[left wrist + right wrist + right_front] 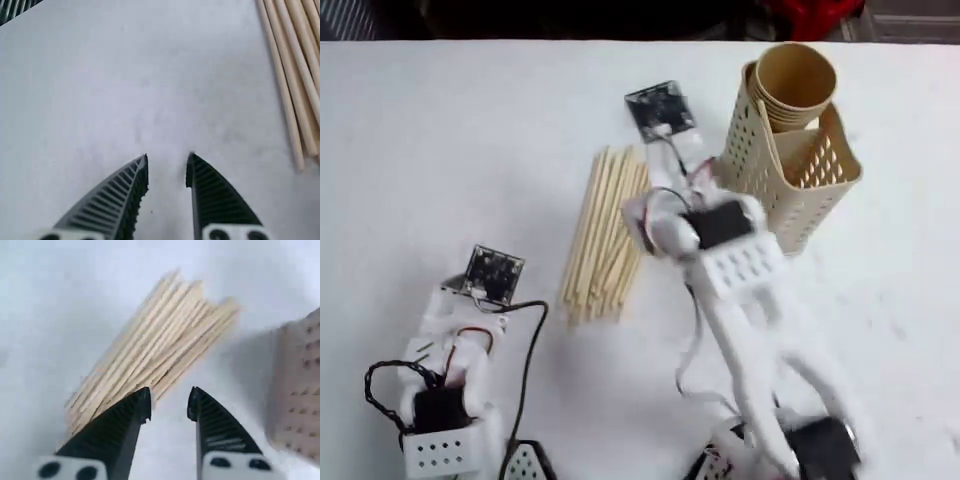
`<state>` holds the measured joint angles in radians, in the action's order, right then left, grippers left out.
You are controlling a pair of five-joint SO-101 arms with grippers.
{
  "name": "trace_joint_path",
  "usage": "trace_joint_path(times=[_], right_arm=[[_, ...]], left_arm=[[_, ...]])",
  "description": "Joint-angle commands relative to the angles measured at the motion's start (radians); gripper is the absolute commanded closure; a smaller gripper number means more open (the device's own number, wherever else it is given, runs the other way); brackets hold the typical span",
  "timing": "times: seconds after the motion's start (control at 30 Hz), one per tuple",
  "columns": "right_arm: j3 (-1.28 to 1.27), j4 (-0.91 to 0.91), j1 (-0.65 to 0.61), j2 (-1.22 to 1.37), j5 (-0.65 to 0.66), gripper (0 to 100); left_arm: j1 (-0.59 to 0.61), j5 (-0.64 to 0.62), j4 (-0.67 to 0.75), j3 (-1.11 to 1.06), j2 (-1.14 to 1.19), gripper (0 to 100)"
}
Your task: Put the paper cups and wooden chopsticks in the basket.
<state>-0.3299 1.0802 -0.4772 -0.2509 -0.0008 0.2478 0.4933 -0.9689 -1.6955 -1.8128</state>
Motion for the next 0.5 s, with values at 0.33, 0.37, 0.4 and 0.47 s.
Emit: trace_joint_path(times=[0.33,0.37,0.4,0.47], right_arm=[[0.037,-0.265,-0.008,0.426,-0.092,86.5],[0.037,-0.265,-0.007,0.438,-0.098,86.5],[0.037,-0.265,-0.001,0.447,-0.106,86.5],[0.037,-0.265,0.022,0.467,-0.11,86.5]], left_arm=[[-0.016,0.012,-0.003,0.003,-0.008,86],[-0.016,0.012,-0.003,0.003,-0.008,86],[-0.016,0.012,-0.003,0.003,-0.008,86],[-0.016,0.012,-0.003,0.003,-0.008,86]])
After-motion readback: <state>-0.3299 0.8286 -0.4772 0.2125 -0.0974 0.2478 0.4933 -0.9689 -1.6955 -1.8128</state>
